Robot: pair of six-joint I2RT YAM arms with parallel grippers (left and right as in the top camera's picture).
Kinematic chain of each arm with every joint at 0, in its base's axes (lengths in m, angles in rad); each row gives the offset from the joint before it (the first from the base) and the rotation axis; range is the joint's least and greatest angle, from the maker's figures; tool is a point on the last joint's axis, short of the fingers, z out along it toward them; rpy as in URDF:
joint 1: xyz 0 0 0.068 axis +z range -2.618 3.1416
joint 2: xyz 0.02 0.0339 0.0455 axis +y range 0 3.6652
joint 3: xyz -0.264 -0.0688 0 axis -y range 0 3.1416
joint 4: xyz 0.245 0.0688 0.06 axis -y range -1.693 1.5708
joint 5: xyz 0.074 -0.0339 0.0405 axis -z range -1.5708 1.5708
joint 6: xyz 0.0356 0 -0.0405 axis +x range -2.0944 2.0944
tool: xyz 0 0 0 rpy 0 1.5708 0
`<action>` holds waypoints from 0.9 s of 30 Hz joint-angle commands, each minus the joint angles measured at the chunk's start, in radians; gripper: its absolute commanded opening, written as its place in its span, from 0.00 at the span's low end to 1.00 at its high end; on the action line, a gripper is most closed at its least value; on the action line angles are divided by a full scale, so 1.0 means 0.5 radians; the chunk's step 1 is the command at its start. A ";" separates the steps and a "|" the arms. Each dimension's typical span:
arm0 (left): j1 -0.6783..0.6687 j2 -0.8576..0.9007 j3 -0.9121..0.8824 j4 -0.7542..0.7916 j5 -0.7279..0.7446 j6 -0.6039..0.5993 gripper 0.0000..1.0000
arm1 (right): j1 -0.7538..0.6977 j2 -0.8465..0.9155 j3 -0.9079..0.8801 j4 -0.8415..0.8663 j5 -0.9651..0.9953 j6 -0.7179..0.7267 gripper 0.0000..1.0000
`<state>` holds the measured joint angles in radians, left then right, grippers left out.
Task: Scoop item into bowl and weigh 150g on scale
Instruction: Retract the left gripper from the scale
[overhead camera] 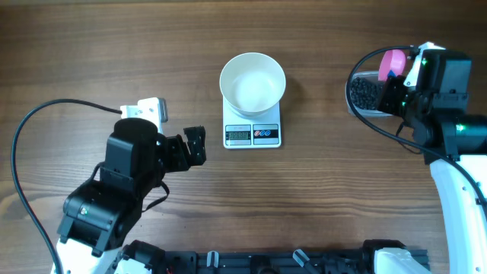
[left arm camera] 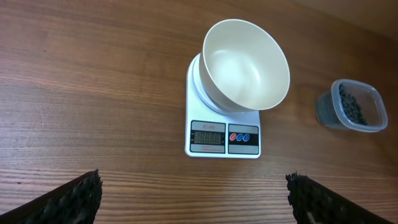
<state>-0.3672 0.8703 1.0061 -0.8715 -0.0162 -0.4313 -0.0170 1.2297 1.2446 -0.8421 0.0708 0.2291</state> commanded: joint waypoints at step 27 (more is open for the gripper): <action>0.011 0.443 -0.008 0.050 -0.058 0.009 1.00 | -0.008 0.024 0.034 0.394 -0.037 -0.016 0.04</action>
<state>-0.3672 1.0698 1.0061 -0.8490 -0.0319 -0.4313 -0.0174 1.2316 1.2446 -0.6651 0.1890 0.2214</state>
